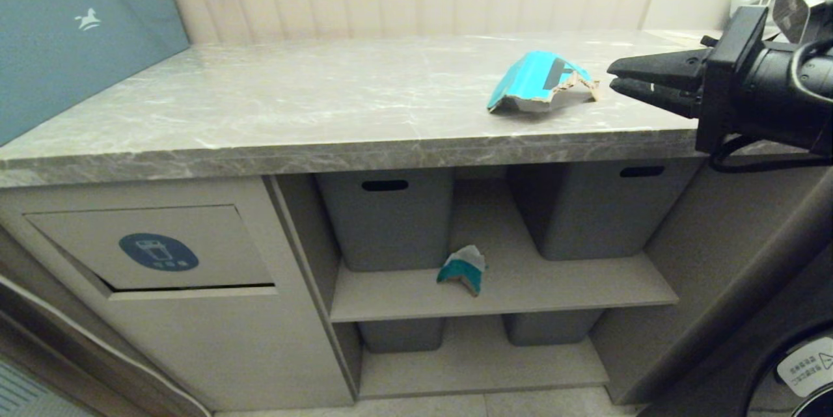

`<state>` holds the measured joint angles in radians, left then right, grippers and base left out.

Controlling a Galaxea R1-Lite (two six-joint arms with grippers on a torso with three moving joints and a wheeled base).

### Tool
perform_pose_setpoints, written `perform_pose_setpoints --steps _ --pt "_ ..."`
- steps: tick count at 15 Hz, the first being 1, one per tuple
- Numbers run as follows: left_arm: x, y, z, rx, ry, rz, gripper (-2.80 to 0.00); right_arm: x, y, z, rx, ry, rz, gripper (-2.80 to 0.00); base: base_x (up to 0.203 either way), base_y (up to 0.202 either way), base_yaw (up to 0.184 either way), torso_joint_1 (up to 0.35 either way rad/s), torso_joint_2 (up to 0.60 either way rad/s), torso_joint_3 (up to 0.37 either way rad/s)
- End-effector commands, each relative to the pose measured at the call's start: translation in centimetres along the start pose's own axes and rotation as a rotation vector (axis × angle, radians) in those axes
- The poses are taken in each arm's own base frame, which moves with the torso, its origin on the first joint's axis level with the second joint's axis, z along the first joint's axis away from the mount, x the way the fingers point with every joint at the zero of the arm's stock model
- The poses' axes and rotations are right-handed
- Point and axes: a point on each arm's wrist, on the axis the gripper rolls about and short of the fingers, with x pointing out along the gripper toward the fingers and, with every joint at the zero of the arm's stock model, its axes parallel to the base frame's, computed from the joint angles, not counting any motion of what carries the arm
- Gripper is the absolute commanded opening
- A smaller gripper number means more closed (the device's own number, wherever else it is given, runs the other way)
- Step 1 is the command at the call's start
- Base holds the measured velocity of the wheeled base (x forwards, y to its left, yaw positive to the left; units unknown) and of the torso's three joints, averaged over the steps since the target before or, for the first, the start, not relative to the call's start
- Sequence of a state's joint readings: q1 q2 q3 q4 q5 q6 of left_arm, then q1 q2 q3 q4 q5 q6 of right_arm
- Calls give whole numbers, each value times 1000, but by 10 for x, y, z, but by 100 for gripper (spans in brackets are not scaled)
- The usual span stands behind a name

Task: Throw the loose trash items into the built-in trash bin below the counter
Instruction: Pick up the garbage

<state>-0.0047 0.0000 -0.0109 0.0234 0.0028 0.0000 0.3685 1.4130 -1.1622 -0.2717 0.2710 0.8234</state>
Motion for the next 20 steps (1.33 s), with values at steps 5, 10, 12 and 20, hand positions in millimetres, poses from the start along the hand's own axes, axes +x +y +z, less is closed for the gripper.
perform_pose_setpoints --steps 5,10,12,20 --pt "0 0 0 0 0 -1 -280 35 -4 12 4 -82 -109 0 0 0 0 0 0 0" --pt "0 0 0 0 5 -1 -280 44 8 17 13 -33 -156 0 0 0 0 0 0 0" --pt "0 0 0 0 3 -1 -280 48 14 12 19 -2 -156 0 0 0 0 0 0 0" --pt "0 0 0 0 3 -1 -280 73 11 5 25 30 -147 0 0 0 0 0 0 0"
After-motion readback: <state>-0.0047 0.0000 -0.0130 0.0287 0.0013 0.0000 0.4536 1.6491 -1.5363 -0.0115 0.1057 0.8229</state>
